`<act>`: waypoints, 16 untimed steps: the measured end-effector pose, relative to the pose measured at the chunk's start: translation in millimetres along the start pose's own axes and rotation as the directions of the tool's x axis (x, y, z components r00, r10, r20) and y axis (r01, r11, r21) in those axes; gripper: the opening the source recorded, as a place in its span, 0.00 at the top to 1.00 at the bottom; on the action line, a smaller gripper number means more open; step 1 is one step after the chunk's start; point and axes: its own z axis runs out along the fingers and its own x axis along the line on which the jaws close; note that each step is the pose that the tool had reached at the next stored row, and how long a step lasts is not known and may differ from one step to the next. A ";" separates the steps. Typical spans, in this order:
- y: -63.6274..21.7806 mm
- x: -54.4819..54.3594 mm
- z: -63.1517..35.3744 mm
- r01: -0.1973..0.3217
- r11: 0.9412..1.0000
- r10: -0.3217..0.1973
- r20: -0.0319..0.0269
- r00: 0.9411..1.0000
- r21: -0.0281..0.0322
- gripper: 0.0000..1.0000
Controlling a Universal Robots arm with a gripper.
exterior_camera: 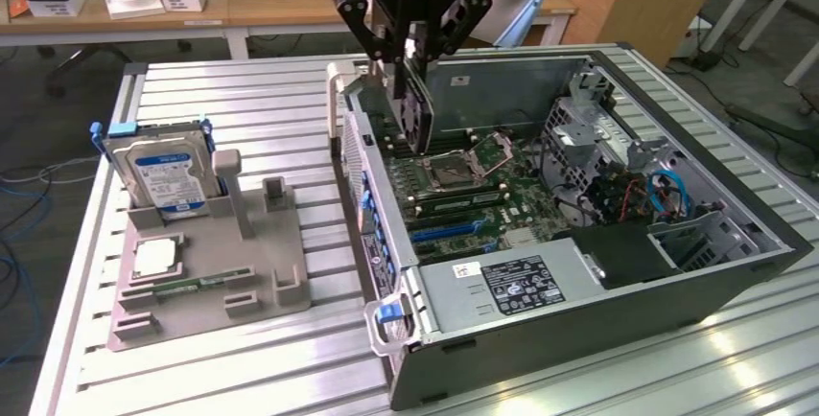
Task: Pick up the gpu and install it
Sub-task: 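Pick up the gpu and move the gpu toward the slot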
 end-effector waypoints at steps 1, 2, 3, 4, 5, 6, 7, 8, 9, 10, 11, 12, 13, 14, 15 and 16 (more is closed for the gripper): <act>-0.1 -0.7 0.0 0.000 1.000 0.000 0.000 1.000 0.000 0.74; -0.1 -1.3 0.0 0.000 1.000 0.000 0.000 1.000 0.000 0.74; -0.1 -2.1 0.0 0.000 1.000 0.000 0.000 1.000 0.000 0.74; -0.1 -2.9 0.0 0.001 1.000 -0.001 0.000 1.000 0.000 0.74; -0.2 -3.9 0.0 0.001 1.000 -0.001 0.000 1.000 0.000 0.74; -0.2 -4.9 0.0 0.001 1.000 -0.001 0.000 1.000 0.000 0.74; -0.2 -5.9 0.0 0.001 1.000 -0.001 0.000 1.000 0.000 0.74; -0.2 -6.7 0.0 0.001 1.000 -0.001 0.000 1.000 0.000 0.74; -0.3 -7.7 0.0 0.001 1.000 -0.001 0.000 1.000 0.000 0.74; -0.3 -8.5 0.1 0.001 1.000 -0.001 0.000 1.000 0.000 0.74; -0.3 -9.2 0.1 0.001 1.000 -0.001 0.000 1.000 0.000 0.74; -0.3 -10.0 0.1 0.001 1.000 -0.001 0.000 1.000 0.000 0.74; -0.3 -10.9 0.2 0.001 1.000 -0.001 0.000 1.000 0.000 0.74; -0.4 -11.7 0.3 0.001 1.000 -0.001 0.000 1.000 0.000 0.74; -0.4 -12.5 0.3 0.001 1.000 -0.001 0.000 1.000 0.000 0.74; -0.4 -13.3 0.4 0.001 1.000 -0.001 0.000 1.000 0.000 0.74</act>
